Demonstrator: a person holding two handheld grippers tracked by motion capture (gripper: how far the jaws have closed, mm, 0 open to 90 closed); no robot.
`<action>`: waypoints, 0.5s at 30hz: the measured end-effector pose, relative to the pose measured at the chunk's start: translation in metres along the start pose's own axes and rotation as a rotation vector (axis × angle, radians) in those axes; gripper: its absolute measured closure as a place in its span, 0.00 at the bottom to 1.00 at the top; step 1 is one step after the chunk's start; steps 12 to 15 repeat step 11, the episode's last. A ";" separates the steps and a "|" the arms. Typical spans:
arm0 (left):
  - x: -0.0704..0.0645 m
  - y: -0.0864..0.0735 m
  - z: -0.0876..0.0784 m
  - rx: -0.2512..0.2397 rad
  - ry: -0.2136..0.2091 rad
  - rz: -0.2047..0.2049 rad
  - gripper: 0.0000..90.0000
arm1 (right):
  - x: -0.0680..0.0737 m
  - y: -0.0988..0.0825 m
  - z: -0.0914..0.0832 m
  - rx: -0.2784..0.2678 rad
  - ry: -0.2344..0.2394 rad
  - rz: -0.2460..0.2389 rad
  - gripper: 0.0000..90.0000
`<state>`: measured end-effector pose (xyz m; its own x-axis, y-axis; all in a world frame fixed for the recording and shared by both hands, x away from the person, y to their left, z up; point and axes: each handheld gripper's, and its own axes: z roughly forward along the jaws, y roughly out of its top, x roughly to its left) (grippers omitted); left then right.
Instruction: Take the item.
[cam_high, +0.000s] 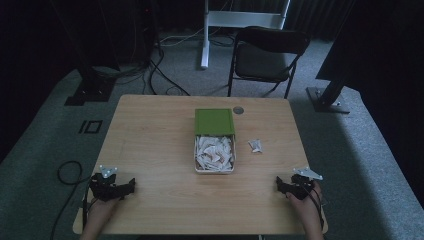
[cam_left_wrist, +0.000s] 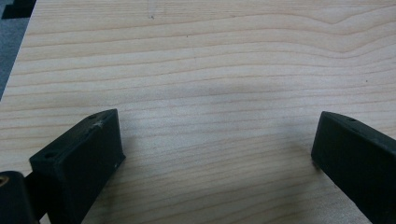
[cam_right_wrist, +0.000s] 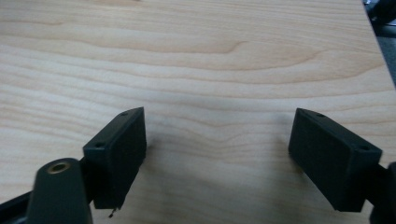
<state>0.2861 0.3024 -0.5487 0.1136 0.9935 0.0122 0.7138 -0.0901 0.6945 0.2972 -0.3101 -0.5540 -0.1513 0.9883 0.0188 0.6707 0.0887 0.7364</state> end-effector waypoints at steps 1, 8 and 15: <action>0.000 0.000 0.000 0.000 0.000 0.000 0.03 | 0.000 0.000 0.000 0.001 0.001 -0.002 0.19; 0.000 0.000 0.000 0.000 0.000 0.000 0.03 | 0.001 0.000 0.001 0.010 0.014 -0.018 0.14; 0.000 0.000 0.000 0.000 0.000 0.000 0.03 | 0.001 0.000 0.001 0.011 0.014 -0.018 0.14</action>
